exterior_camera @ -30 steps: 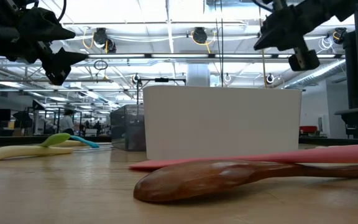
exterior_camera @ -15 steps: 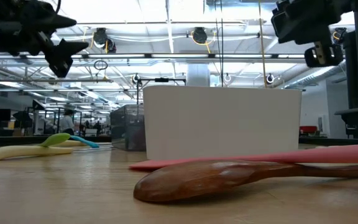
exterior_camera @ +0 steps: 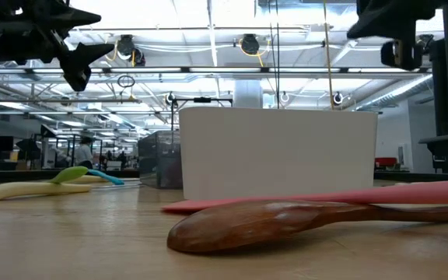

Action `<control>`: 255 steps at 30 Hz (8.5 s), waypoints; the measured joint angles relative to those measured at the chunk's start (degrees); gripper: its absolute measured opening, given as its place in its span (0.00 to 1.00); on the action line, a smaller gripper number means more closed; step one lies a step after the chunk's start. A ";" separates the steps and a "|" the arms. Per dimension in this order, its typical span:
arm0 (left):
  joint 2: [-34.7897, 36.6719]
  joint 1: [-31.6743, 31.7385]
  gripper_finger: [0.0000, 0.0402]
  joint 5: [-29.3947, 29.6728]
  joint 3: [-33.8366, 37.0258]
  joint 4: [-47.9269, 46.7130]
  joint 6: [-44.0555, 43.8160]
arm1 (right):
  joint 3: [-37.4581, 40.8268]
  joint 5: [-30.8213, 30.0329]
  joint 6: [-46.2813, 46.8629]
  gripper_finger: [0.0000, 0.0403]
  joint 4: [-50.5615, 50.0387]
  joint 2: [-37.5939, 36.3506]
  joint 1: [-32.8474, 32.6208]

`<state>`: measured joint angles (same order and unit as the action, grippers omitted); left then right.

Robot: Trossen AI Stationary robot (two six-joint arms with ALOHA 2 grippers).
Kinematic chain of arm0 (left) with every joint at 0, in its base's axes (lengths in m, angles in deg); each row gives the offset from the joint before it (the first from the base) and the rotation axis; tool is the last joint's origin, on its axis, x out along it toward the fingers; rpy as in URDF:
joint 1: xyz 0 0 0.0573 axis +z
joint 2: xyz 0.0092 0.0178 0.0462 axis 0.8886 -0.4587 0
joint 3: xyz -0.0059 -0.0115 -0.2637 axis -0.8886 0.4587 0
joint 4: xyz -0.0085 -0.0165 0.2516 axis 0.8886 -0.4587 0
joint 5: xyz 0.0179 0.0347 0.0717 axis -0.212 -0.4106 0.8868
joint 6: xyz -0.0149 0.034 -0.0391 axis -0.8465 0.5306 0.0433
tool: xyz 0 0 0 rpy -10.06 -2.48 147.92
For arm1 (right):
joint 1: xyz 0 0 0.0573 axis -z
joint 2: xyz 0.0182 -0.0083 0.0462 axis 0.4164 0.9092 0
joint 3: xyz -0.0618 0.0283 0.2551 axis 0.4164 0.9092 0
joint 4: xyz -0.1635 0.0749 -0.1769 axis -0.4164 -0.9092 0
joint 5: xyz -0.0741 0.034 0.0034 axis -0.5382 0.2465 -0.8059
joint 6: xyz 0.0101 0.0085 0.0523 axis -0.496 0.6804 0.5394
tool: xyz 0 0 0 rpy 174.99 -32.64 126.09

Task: Pick & Place Kitchen Items
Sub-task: Put the green spatula into the top white bin

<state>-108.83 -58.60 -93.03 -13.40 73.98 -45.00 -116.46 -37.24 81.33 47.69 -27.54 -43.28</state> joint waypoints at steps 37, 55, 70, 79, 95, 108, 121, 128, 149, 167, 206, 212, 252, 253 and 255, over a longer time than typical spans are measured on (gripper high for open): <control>-21.34 -11.93 0.57 18.55 -18.36 -12.04 -15.48 | 2.80 -0.55 -26.15 0.00 -4.47 -19.75 -0.58; -39.58 -19.77 0.57 18.44 -42.32 -48.60 -39.39 | 29.67 5.80 -27.62 0.00 29.18 -33.05 -0.56; -49.03 -20.06 0.57 13.18 -42.64 -58.20 -67.43 | 39.01 5.64 -33.74 0.00 42.68 -33.80 -0.56; -50.52 -20.06 0.57 12.93 -42.62 -55.52 -65.14 | 39.18 5.53 -35.26 0.01 42.69 -33.79 -0.56; -54.25 -22.48 0.57 17.12 -42.56 -59.77 -81.24 | 39.28 5.48 -35.14 0.01 42.67 -33.79 -0.56; -60.25 -26.07 0.57 13.93 -42.53 -57.69 -91.43 | 39.28 5.48 -34.70 0.01 42.71 -33.62 -0.56; -62.92 -26.80 0.57 10.00 -42.64 -55.30 -95.93 | 39.30 5.46 -34.68 0.01 42.28 -33.27 -0.58; -64.63 -26.59 0.57 9.55 -42.52 -54.12 -98.25 | 39.30 5.44 -34.74 0.01 42.28 -33.25 -0.58; -70.56 -25.38 0.57 8.22 -42.57 -48.53 -100.20 | 39.30 5.44 -34.70 0.01 41.75 -33.18 -0.57; -71.08 -23.61 0.57 8.48 -42.58 -49.71 -98.53 | 39.32 5.44 -34.68 0.01 41.77 -33.18 -0.58; -70.93 -23.77 0.08 9.08 -39.03 -41.87 -99.77 | 39.31 5.44 -34.85 0.01 41.80 -33.18 -0.58; -70.25 -24.44 0.10 9.33 -39.04 -41.50 -100.51 | 39.31 5.45 -34.72 0.01 41.80 -33.20 -0.57; -49.59 -16.91 0.08 27.91 -42.36 -22.94 -56.24 | 39.32 -11.28 -24.87 0.01 44.88 -32.91 -0.47; -49.59 -16.23 0.08 27.73 -42.73 -22.88 -55.22 | 39.32 -11.32 -24.16 0.01 44.90 -32.72 -0.47; -49.59 -14.82 0.08 26.70 -43.41 -23.03 -53.44 | 39.32 -11.41 -23.18 0.01 44.88 -32.28 -0.47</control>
<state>-158.42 -73.42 -66.33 -56.81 50.96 -98.43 -77.14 -48.64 58.15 92.58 -59.82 -43.75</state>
